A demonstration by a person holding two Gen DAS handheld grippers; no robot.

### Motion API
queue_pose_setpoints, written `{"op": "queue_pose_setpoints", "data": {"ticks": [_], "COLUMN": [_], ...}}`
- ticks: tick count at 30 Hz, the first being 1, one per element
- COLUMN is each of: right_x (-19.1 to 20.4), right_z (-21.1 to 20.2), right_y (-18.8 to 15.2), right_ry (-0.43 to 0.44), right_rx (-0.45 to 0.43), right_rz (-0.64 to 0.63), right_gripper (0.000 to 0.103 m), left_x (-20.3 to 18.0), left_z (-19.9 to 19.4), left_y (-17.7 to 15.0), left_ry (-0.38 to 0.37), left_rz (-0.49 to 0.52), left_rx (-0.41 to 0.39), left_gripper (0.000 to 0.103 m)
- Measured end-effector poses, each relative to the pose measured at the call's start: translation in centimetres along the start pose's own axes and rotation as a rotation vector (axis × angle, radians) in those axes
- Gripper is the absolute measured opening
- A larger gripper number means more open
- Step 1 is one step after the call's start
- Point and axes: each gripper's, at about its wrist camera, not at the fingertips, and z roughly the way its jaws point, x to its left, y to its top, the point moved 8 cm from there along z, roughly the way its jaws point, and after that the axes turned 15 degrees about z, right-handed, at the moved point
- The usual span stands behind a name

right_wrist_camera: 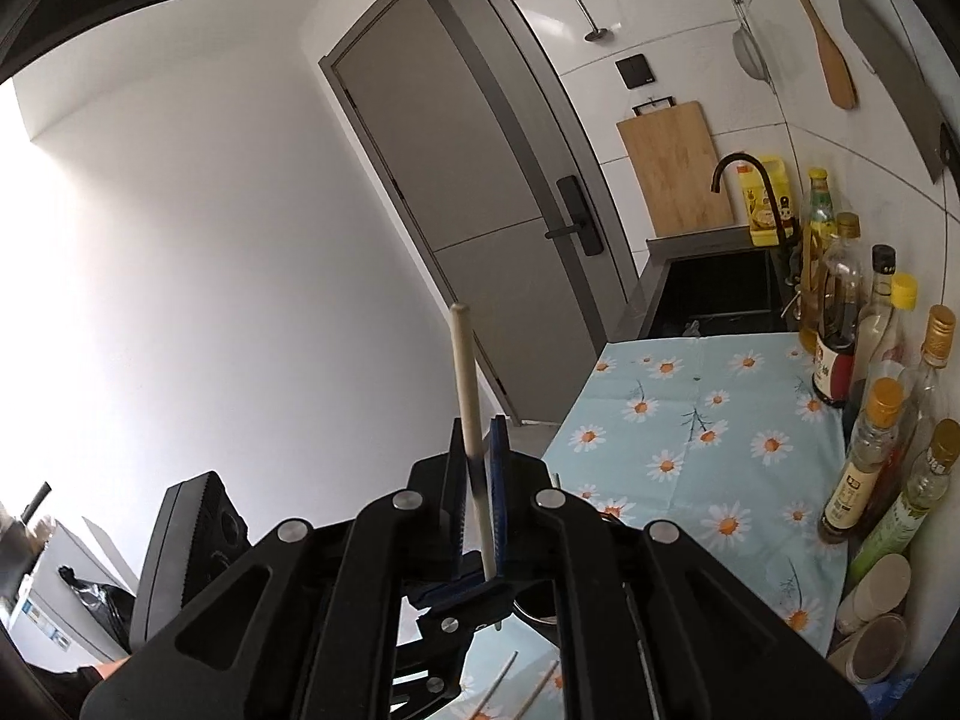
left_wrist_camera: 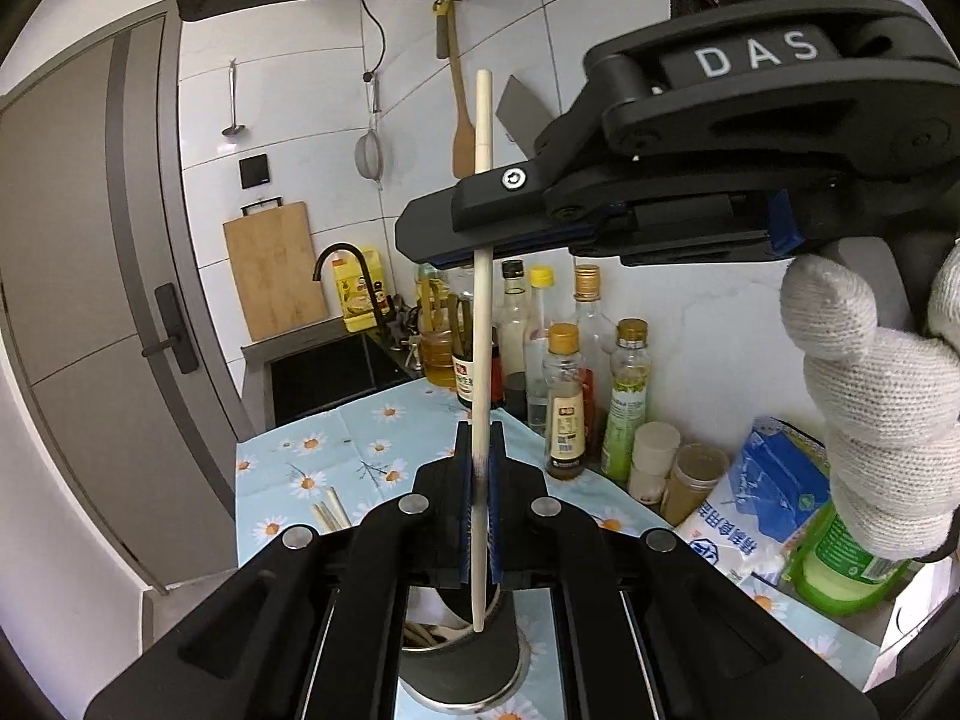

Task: Organize utensils
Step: 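Lift both chopsticks upright and carry them over the black holder, then drop both chopsticks into the black holder and open both tools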

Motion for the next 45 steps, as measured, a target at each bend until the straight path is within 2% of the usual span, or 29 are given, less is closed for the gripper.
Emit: {"op": "queue_pose_setpoints", "data": {"ticks": [6,12,18,25,28,30,31,32,34,35,37,45], "right_x": [-0.3,-0.3,-0.8,-3.1,-3.4,-3.5,-3.7,-3.9,-4.2,-4.5,-4.8,-4.9], "right_z": [1.5,3.4,5.4,8.0,8.7,9.1,9.3,9.4,9.6,9.7,9.7,8.7], "right_y": [1.1,1.5,1.1,-0.3,-0.8,-1.0,-1.0,-1.0,-1.1,-1.1,-1.3,-1.1], "right_ry": [-0.012,-0.061,-0.082,-0.107,-0.105,-0.110,-0.114,-0.116,-0.120,-0.118,-0.103,-0.057], "right_rx": [-0.010,-0.021,0.011,0.066,0.086,0.096,0.101,0.103,0.108,0.112,0.119,0.116], "right_rz": [-0.010,-0.055,-0.075,-0.050,-0.042,-0.042,-0.027,-0.013,0.004,0.017,0.042,0.102], "right_gripper": [0.007,0.006,0.007,0.007,0.006,0.006,0.007,0.007,0.010,0.017,0.022,0.023], "left_x": [1.4,2.7,3.2,3.2,2.7,2.4,2.5,2.7,3.1,3.3,3.4,3.5], "left_z": [1.2,2.6,4.0,5.6,5.7,5.7,5.6,5.5,5.2,5.1,4.7,2.6], "left_y": [0.1,-0.8,-1.9,-4.7,-5.4,-5.7,-5.8,-5.9,-6.2,-6.3,-6.4,-5.3], "left_ry": [0.028,0.071,0.043,0.070,0.079,0.070,0.072,0.079,0.091,0.090,0.092,0.112], "left_rz": [-0.019,-0.025,-0.055,-0.114,-0.104,-0.117,-0.128,-0.140,-0.169,-0.177,-0.186,-0.188], "left_rx": [0.010,0.027,0.041,0.091,0.103,0.112,0.110,0.111,0.110,0.107,0.107,0.070], "left_gripper": [0.003,0.004,0.004,0.005,0.005,0.017,0.034,0.046,0.045,0.045,0.045,0.045]}}
